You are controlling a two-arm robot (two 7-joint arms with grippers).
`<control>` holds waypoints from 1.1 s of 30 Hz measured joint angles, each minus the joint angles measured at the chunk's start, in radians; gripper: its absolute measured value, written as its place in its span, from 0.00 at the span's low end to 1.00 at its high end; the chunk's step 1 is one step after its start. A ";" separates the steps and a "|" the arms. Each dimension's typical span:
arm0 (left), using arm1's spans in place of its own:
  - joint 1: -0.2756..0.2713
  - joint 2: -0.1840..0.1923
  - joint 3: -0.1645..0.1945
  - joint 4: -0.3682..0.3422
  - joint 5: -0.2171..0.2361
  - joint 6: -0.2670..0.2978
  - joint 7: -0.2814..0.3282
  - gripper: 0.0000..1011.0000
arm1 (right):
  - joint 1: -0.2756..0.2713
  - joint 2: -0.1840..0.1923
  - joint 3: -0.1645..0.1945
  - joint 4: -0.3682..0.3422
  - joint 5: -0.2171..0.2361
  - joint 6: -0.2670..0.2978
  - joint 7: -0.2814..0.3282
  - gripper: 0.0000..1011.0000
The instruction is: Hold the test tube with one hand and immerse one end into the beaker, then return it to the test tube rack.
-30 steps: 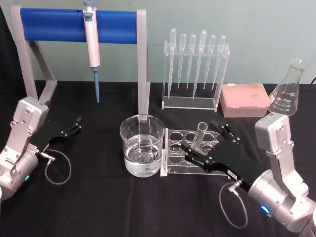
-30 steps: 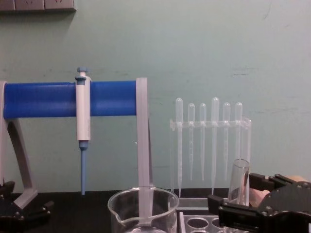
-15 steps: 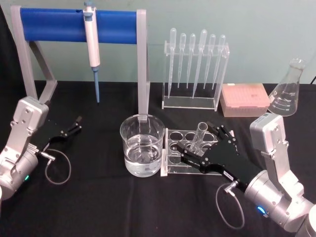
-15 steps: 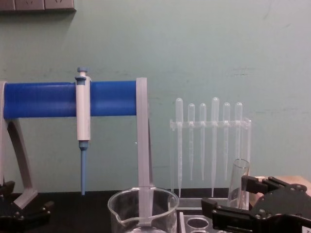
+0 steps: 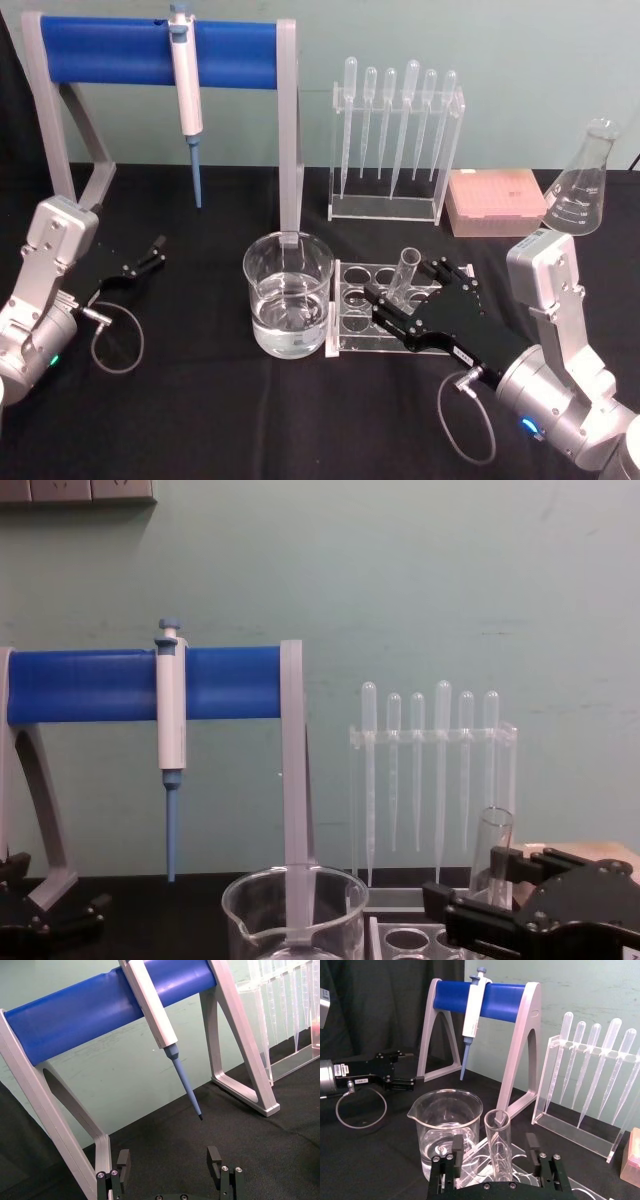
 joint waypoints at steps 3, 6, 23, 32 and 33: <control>0.000 0.000 0.000 0.000 0.000 0.000 0.000 0.99 | 0.000 0.000 0.000 0.000 0.000 0.000 0.000 0.70; 0.000 0.000 0.000 0.000 0.000 0.000 0.000 0.99 | 0.000 0.001 0.000 0.000 0.000 0.000 0.000 0.62; 0.000 0.000 0.000 0.000 0.000 0.000 0.000 0.99 | 0.000 0.001 0.000 -0.001 0.002 -0.001 -0.003 0.24; 0.000 0.000 0.000 0.000 0.000 0.000 0.000 0.99 | 0.000 0.001 0.001 -0.001 0.001 -0.001 -0.003 0.24; 0.000 0.000 0.000 0.000 0.000 0.000 0.000 0.99 | -0.002 0.001 0.010 -0.003 0.002 0.001 0.002 0.24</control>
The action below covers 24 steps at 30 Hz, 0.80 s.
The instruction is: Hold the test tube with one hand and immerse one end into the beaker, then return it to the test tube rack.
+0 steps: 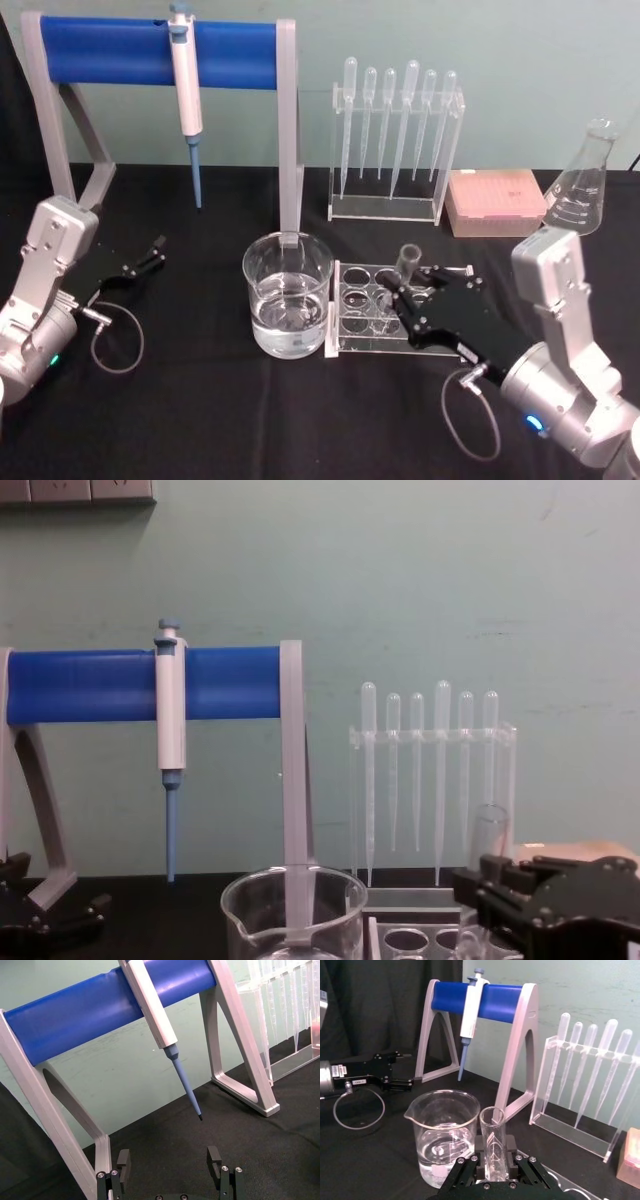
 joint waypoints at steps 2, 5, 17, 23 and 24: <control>0.000 0.000 0.000 0.000 0.000 0.000 0.000 0.99 | 0.000 0.001 0.011 -0.006 0.004 0.005 0.008 0.24; 0.000 0.000 0.000 0.000 0.000 0.000 0.000 0.99 | 0.000 0.004 0.033 -0.026 0.017 0.022 0.024 0.24; 0.000 0.000 0.000 0.000 0.000 0.000 0.000 0.99 | 0.012 0.057 0.111 -0.158 0.116 0.155 0.092 0.24; 0.000 0.000 0.000 0.000 0.000 0.000 0.000 0.99 | 0.039 0.100 0.133 -0.200 0.166 0.219 0.112 0.24; 0.000 0.000 0.000 0.000 0.000 0.000 0.000 0.99 | 0.043 0.105 0.134 -0.203 0.170 0.226 0.114 0.24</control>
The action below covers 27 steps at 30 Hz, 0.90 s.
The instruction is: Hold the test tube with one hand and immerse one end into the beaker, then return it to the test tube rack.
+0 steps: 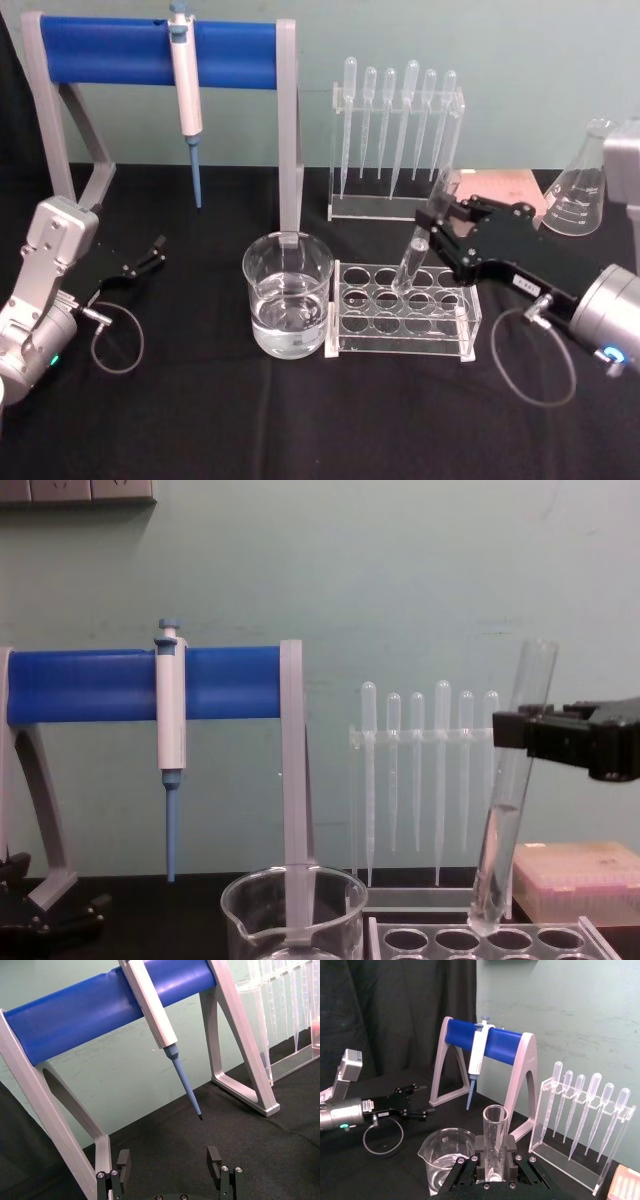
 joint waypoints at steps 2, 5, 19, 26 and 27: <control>0.000 0.000 0.000 0.000 0.000 0.000 0.000 0.99 | 0.010 0.012 0.001 -0.005 0.007 0.015 0.004 0.24; 0.000 0.000 0.000 0.000 0.000 0.000 0.000 0.99 | 0.030 0.030 0.000 -0.011 0.018 0.040 0.010 0.24; 0.000 0.000 0.000 0.000 0.000 0.000 0.000 0.99 | 0.120 0.081 -0.021 0.000 0.071 0.108 0.027 0.24; 0.000 0.000 0.000 0.000 0.000 0.000 0.000 0.99 | 0.147 0.100 -0.035 0.001 0.095 0.119 0.026 0.24; 0.000 0.000 0.000 0.000 0.000 0.000 0.000 0.99 | 0.147 0.099 -0.035 0.001 0.095 0.119 0.026 0.24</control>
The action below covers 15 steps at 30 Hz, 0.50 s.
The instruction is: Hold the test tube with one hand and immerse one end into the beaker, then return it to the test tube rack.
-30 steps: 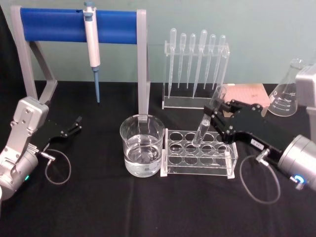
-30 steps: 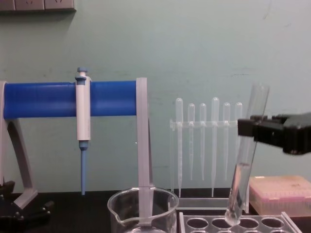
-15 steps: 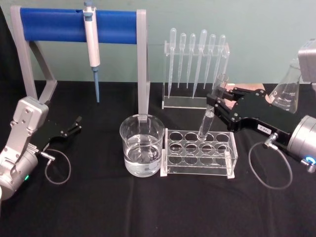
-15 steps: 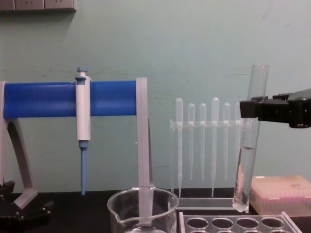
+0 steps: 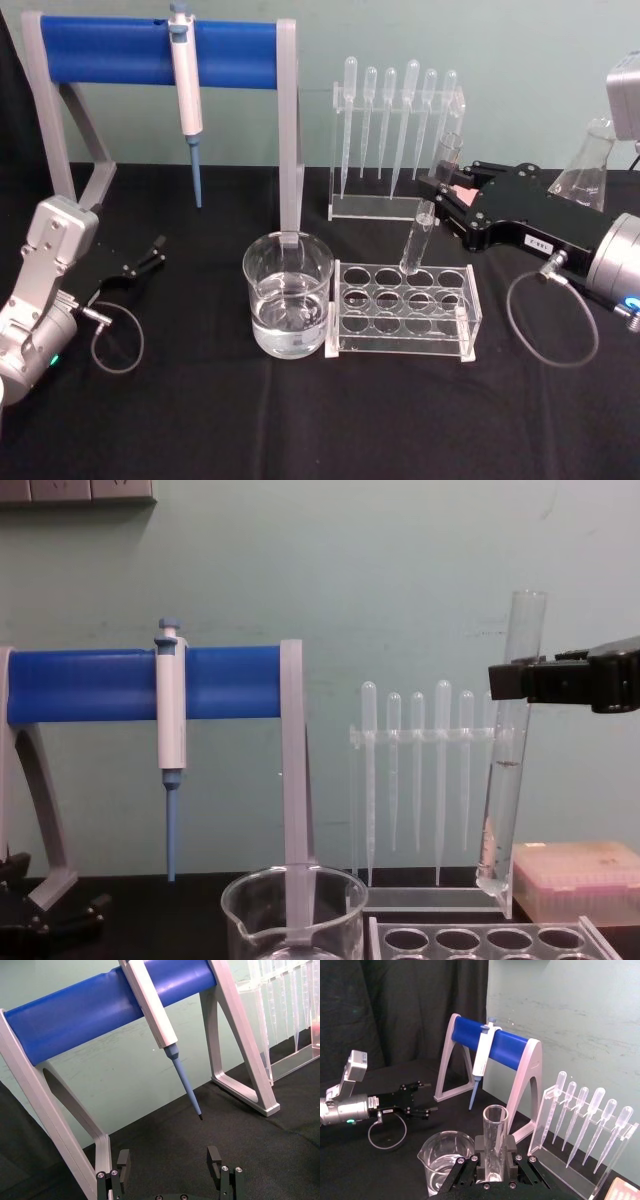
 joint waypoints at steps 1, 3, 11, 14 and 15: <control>0.000 0.000 0.000 0.000 0.000 0.000 0.000 0.99 | 0.000 0.000 0.000 0.000 0.000 0.000 0.000 0.24; 0.000 0.000 0.000 0.000 0.000 0.000 0.000 0.99 | 0.000 0.000 0.000 0.000 0.000 0.000 0.000 0.24; 0.000 0.000 0.000 0.000 0.000 0.000 0.000 0.99 | -0.001 -0.001 0.001 0.000 -0.001 0.000 -0.001 0.24; 0.000 0.000 0.000 0.000 0.000 0.000 0.000 0.99 | -0.002 -0.002 0.002 0.000 -0.001 0.000 -0.001 0.24; 0.000 0.000 0.000 0.000 0.000 0.000 0.000 0.99 | -0.002 -0.002 0.002 0.000 -0.002 0.000 -0.001 0.24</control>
